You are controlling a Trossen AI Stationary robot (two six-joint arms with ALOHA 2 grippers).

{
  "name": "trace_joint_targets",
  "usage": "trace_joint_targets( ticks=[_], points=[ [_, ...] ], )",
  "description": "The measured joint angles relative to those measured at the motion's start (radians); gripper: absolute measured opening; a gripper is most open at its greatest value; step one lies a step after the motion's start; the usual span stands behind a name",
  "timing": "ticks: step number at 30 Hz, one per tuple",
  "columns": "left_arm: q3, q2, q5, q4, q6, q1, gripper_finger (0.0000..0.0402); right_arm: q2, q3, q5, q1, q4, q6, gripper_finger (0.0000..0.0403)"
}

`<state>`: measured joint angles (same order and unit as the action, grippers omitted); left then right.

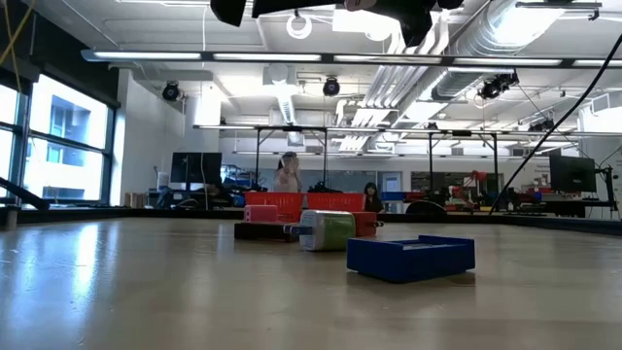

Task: Pick & Place Office items
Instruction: Put the right pink charger adapter into the left red basket

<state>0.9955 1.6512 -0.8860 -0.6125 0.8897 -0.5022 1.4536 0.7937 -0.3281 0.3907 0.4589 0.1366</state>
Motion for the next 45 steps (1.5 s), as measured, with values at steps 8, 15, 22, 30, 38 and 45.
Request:
trace_joint_targets(
  ticks=[8, 15, 22, 30, 38, 45],
  points=[
    [-0.001, 0.0, 0.061, -0.007, 0.031, 0.002, 0.0308, 0.006, 0.0, 0.05, -0.021, -0.001, 0.071, 0.0117],
    [0.0, 0.0, 0.077, -0.008, 0.011, 0.012, 0.0308, 0.008, 0.0, 0.072, -0.041, 0.012, 0.127, 0.0117],
    [0.0, 0.01, 0.123, -0.023, 0.002, 0.036, 0.0308, 0.008, 0.0, 0.066, -0.041, 0.015, 0.155, 0.0117],
    [0.0, 0.067, 0.123, -0.091, 0.097, 0.051, 0.0308, 0.014, 0.0, 0.071, -0.045, 0.016, 0.159, 0.0118],
    [0.0, 0.068, 0.101, -0.154, 0.129, 0.046, 0.0308, 0.026, 0.0, 0.069, -0.057, 0.029, 0.159, 0.0118],
    [0.0, 0.068, 0.097, -0.153, 0.129, 0.045, 0.0307, 0.026, 0.0, 0.068, -0.057, 0.025, 0.169, 0.0126]
  ],
)
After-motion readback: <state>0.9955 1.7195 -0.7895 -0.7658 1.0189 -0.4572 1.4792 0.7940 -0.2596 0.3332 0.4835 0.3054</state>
